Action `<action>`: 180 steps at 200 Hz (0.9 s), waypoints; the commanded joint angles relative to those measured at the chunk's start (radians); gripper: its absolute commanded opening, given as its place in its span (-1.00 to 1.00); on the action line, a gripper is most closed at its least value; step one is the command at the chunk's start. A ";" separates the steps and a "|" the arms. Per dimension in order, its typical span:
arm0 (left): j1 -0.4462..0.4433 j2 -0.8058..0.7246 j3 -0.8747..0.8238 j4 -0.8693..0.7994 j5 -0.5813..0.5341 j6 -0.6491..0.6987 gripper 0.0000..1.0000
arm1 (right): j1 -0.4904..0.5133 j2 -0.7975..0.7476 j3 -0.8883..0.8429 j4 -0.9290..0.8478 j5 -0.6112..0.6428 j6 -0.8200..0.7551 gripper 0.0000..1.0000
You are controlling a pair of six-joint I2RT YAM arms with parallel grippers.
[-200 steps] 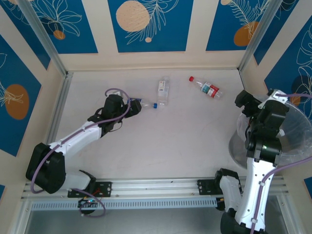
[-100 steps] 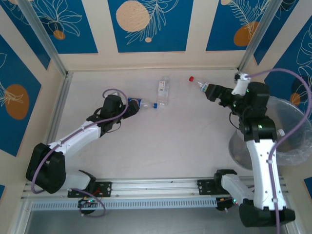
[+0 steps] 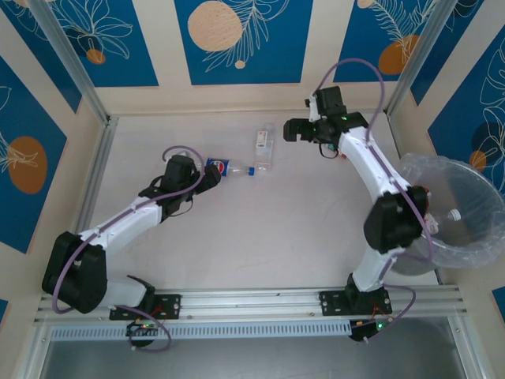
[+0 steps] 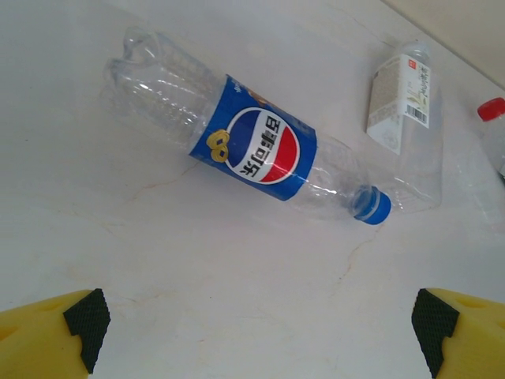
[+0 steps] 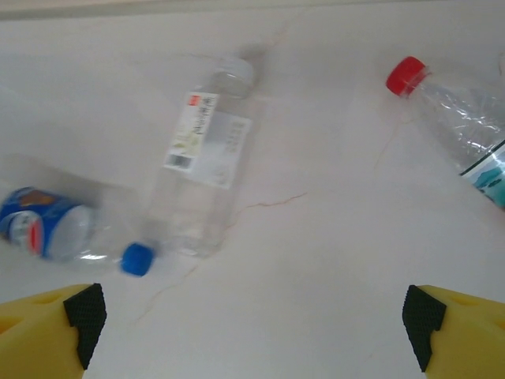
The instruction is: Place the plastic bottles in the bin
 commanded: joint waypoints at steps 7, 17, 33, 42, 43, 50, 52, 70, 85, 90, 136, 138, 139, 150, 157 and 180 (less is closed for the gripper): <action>0.033 -0.014 -0.012 -0.024 -0.033 0.001 0.99 | -0.058 0.195 0.209 -0.123 0.099 -0.091 0.99; 0.043 -0.014 -0.011 -0.026 -0.032 0.004 0.99 | -0.084 0.267 0.290 -0.158 0.103 -0.106 0.99; 0.061 -0.015 -0.010 -0.032 -0.035 0.005 0.99 | -0.125 0.355 0.378 -0.195 0.099 -0.120 0.99; 0.069 -0.014 -0.011 -0.031 -0.038 0.005 0.99 | -0.146 0.390 0.414 -0.203 0.082 -0.125 0.99; 0.070 -0.013 -0.011 -0.031 -0.039 0.005 0.99 | -0.148 0.394 0.418 -0.205 0.079 -0.124 0.99; 0.075 -0.012 -0.011 -0.031 -0.042 0.006 0.99 | -0.163 0.415 0.436 -0.209 0.067 -0.121 0.99; 0.076 -0.011 -0.010 -0.029 -0.042 0.007 0.99 | -0.169 0.422 0.441 -0.210 0.064 -0.119 0.99; 0.089 0.006 -0.005 -0.021 -0.042 0.006 0.99 | -0.201 0.463 0.464 -0.207 0.042 -0.104 0.99; 0.096 0.032 0.008 -0.020 -0.035 0.006 0.99 | -0.217 0.483 0.461 -0.177 0.041 -0.095 0.99; 0.097 0.043 0.014 -0.019 -0.031 0.005 0.99 | -0.222 0.490 0.461 -0.165 0.054 -0.095 0.99; 0.100 0.133 0.060 -0.007 0.019 -0.008 0.99 | -0.256 0.599 0.550 -0.166 0.064 -0.081 0.99; 0.100 0.135 0.060 -0.006 0.022 -0.009 0.99 | -0.258 0.605 0.554 -0.170 0.060 -0.078 0.99; 0.100 0.136 0.061 -0.006 0.023 -0.010 0.99 | -0.259 0.608 0.557 -0.173 0.056 -0.076 0.99; 0.100 0.145 0.063 -0.002 0.030 -0.014 0.99 | -0.275 0.635 0.589 -0.191 -0.007 -0.061 0.99; 0.100 0.148 0.063 -0.001 0.034 -0.015 0.99 | -0.283 0.648 0.602 -0.200 -0.065 -0.061 0.99; 0.100 0.148 0.061 -0.008 0.035 -0.016 0.99 | -0.287 0.657 0.615 -0.225 -0.218 -0.078 1.00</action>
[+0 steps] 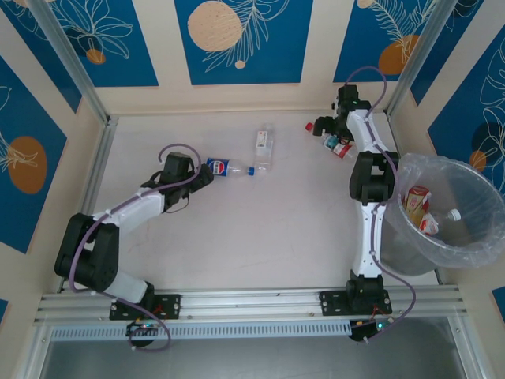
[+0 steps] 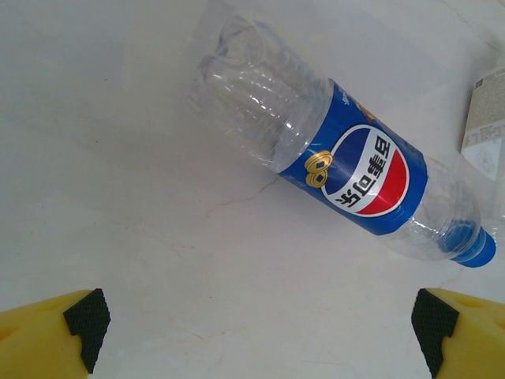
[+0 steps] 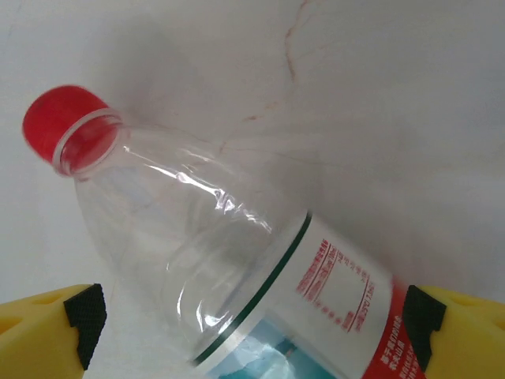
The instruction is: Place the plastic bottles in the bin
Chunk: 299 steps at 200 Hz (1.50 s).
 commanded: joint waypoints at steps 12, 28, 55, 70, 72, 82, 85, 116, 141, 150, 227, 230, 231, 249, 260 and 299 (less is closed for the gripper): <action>0.013 -0.001 0.024 -0.007 0.020 -0.015 0.99 | -0.010 0.009 0.034 -0.074 -0.234 -0.004 1.00; 0.012 -0.010 0.015 -0.006 0.020 -0.019 0.99 | 0.006 -0.002 0.022 -0.097 -0.251 -0.029 1.00; 0.012 -0.025 -0.007 0.005 0.027 -0.024 0.99 | 0.049 -0.026 -0.024 -0.119 -0.166 -0.066 1.00; 0.012 -0.035 -0.021 0.011 0.029 -0.029 0.99 | 0.074 -0.027 -0.036 -0.131 -0.106 -0.048 1.00; 0.012 -0.036 -0.023 0.013 0.030 -0.029 0.99 | 0.078 -0.025 -0.035 -0.135 -0.100 -0.046 1.00; 0.012 -0.042 -0.030 0.012 0.029 -0.031 0.99 | 0.094 -0.019 -0.028 -0.150 -0.066 -0.023 1.00; 0.012 -0.045 -0.032 0.012 0.029 -0.032 0.99 | 0.098 -0.016 -0.025 -0.155 -0.052 -0.013 1.00; 0.013 -0.063 -0.049 0.015 0.028 -0.031 0.99 | 0.147 0.040 0.024 -0.206 0.027 0.088 0.90; 0.013 -0.078 -0.058 0.009 0.027 -0.029 0.99 | 0.178 0.084 0.060 -0.250 0.097 0.132 0.72; 0.013 -0.085 -0.059 0.003 0.025 -0.026 0.99 | 0.181 0.081 0.052 -0.249 0.097 0.152 0.64; 0.012 -0.174 -0.110 -0.036 -0.009 -0.016 0.99 | 0.211 -0.082 -0.163 -0.145 0.069 0.158 0.19; 0.012 -0.176 -0.112 -0.036 -0.008 -0.016 0.99 | 0.214 -0.091 -0.175 -0.139 0.069 0.157 0.18; 0.012 -0.177 -0.112 -0.036 -0.010 -0.016 0.99 | 0.214 -0.094 -0.181 -0.136 0.070 0.156 0.17; 0.013 -0.187 -0.116 -0.041 -0.009 -0.016 0.99 | 0.224 -0.165 -0.291 -0.080 0.068 0.154 0.13; 0.012 -0.190 -0.117 -0.040 -0.005 -0.019 0.99 | 0.231 -0.211 -0.356 -0.051 0.069 0.154 0.12; 0.013 -0.204 -0.134 -0.027 0.019 -0.033 0.99 | 0.261 -0.375 -0.581 0.012 0.060 0.145 0.10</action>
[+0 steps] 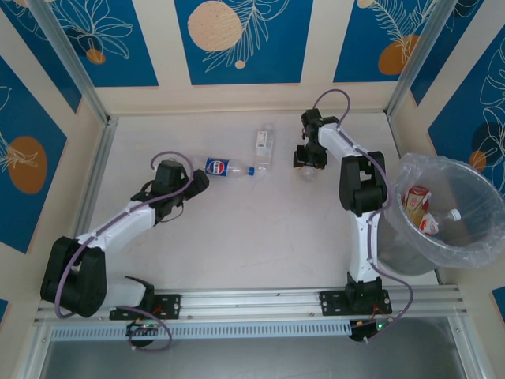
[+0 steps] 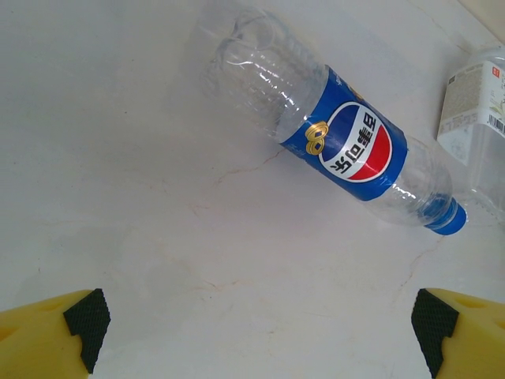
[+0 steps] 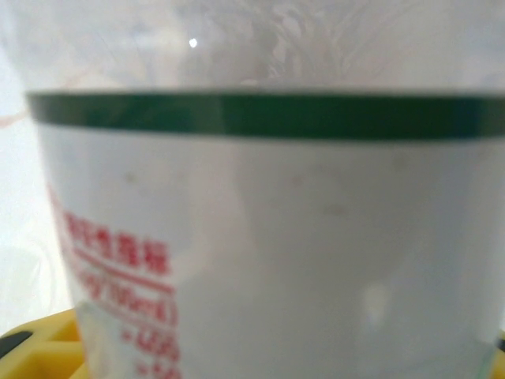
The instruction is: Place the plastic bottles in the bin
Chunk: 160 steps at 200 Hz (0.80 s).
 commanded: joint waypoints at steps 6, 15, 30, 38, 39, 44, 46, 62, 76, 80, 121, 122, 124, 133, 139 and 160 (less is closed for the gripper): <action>0.012 -0.032 -0.028 -0.002 0.010 -0.017 0.99 | 0.026 -0.139 -0.129 0.056 -0.018 -0.005 0.10; 0.012 -0.039 -0.034 -0.001 0.011 -0.021 0.99 | 0.036 -0.172 -0.182 0.061 -0.015 -0.009 0.10; 0.012 -0.054 -0.045 -0.002 0.010 -0.023 0.99 | 0.053 -0.224 -0.262 0.068 -0.013 -0.008 0.10; 0.011 -0.061 -0.050 -0.004 0.009 -0.024 0.99 | 0.060 -0.248 -0.311 0.069 -0.013 -0.005 0.10; 0.011 -0.061 -0.050 -0.004 0.009 -0.025 0.99 | 0.060 -0.251 -0.315 0.069 -0.014 -0.004 0.10; 0.012 -0.065 -0.053 -0.004 0.008 -0.026 0.99 | 0.065 -0.265 -0.339 0.070 -0.015 -0.002 0.10; 0.012 -0.067 -0.054 -0.005 0.008 -0.025 0.99 | 0.067 -0.269 -0.346 0.069 -0.015 -0.001 0.10; 0.012 -0.075 -0.058 -0.005 0.009 -0.029 0.99 | 0.080 -0.306 -0.409 0.072 -0.025 0.006 0.11; 0.011 -0.076 -0.058 -0.007 0.013 -0.029 0.99 | 0.087 -0.316 -0.433 0.077 -0.032 0.012 0.15; 0.012 -0.076 -0.058 -0.007 0.015 -0.029 0.99 | 0.089 -0.316 -0.435 0.078 -0.033 0.014 0.17; 0.012 -0.075 -0.057 -0.008 0.024 -0.035 0.99 | 0.083 -0.228 -0.355 0.077 -0.015 0.039 0.35; 0.012 -0.075 -0.058 -0.008 0.024 -0.035 0.99 | 0.084 -0.224 -0.351 0.077 -0.015 0.040 0.36; 0.011 -0.076 -0.057 -0.008 0.025 -0.036 0.99 | 0.084 -0.216 -0.345 0.076 -0.015 0.040 0.36; 0.011 -0.080 -0.060 -0.012 0.022 -0.038 0.99 | 0.083 -0.186 -0.313 0.068 -0.014 0.039 0.38; 0.012 -0.082 -0.061 -0.013 0.019 -0.039 0.99 | 0.083 -0.168 -0.294 0.063 -0.009 0.038 0.40; 0.012 -0.091 -0.061 -0.026 0.004 -0.036 0.99 | 0.081 -0.114 -0.236 0.052 0.001 0.040 0.45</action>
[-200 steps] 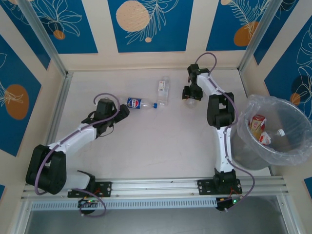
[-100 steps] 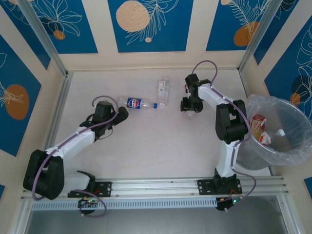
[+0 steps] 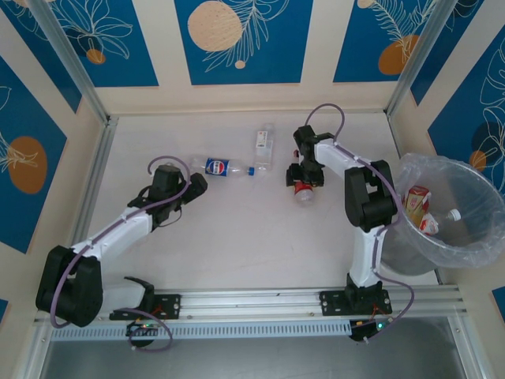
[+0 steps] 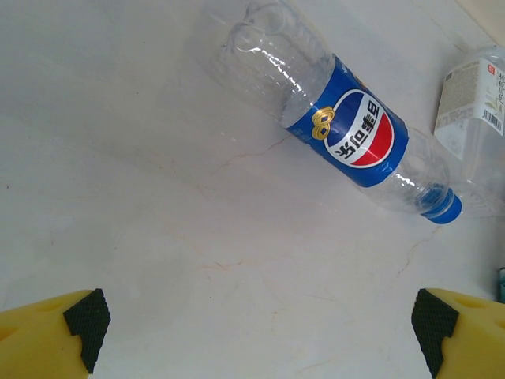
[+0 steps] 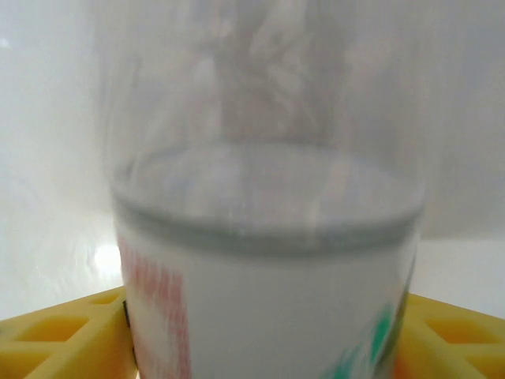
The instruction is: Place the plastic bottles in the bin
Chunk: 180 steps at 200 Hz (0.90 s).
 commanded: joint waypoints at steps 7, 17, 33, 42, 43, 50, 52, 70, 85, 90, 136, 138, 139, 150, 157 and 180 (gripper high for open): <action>0.012 -0.030 -0.009 -0.029 -0.007 -0.007 0.99 | -0.005 0.079 0.080 -0.027 0.009 0.017 0.46; 0.012 -0.031 -0.007 -0.032 -0.011 -0.005 0.99 | -0.004 0.101 0.100 -0.030 0.016 0.018 0.46; 0.012 -0.029 -0.004 -0.033 -0.013 -0.002 0.99 | -0.005 0.131 0.124 -0.035 0.026 0.016 0.40; 0.012 -0.028 -0.004 -0.032 -0.011 -0.001 0.99 | -0.002 0.144 0.134 -0.041 0.035 0.015 0.35; 0.012 -0.027 -0.004 -0.032 -0.011 -0.001 0.99 | 0.000 0.145 0.135 -0.042 0.037 0.014 0.35; 0.012 -0.025 -0.004 -0.031 -0.010 0.000 0.99 | 0.002 0.149 0.136 -0.046 0.043 0.012 0.32; 0.012 -0.025 -0.004 -0.030 -0.008 0.000 0.99 | 0.004 0.150 0.136 -0.047 0.043 0.011 0.31; 0.012 -0.025 -0.006 -0.030 -0.008 0.000 0.99 | 0.011 0.130 0.110 -0.035 0.050 0.012 0.21; 0.011 -0.031 -0.011 -0.030 -0.009 -0.002 0.99 | 0.014 0.086 0.070 -0.014 0.049 0.012 0.13; 0.011 -0.033 -0.014 -0.031 -0.009 -0.003 0.99 | 0.015 0.068 0.056 -0.004 0.049 0.012 0.10; 0.012 -0.050 -0.024 -0.031 0.000 0.001 0.99 | 0.018 -0.132 -0.043 0.046 0.054 0.025 0.01; 0.012 -0.050 -0.024 -0.031 0.002 0.002 0.99 | 0.018 -0.139 -0.047 0.047 0.054 0.025 0.01; 0.011 -0.050 -0.024 -0.031 0.002 0.002 0.99 | 0.018 -0.143 -0.048 0.047 0.054 0.025 0.01; 0.012 -0.050 -0.024 -0.025 0.015 0.008 0.99 | 0.020 -0.183 -0.063 0.054 0.056 0.032 0.01; 0.012 -0.050 -0.024 -0.025 0.020 0.009 0.99 | 0.022 -0.208 -0.072 0.058 0.057 0.035 0.01; 0.012 -0.053 -0.023 -0.026 0.023 0.015 0.99 | 0.029 -0.285 -0.100 0.069 0.062 0.041 0.00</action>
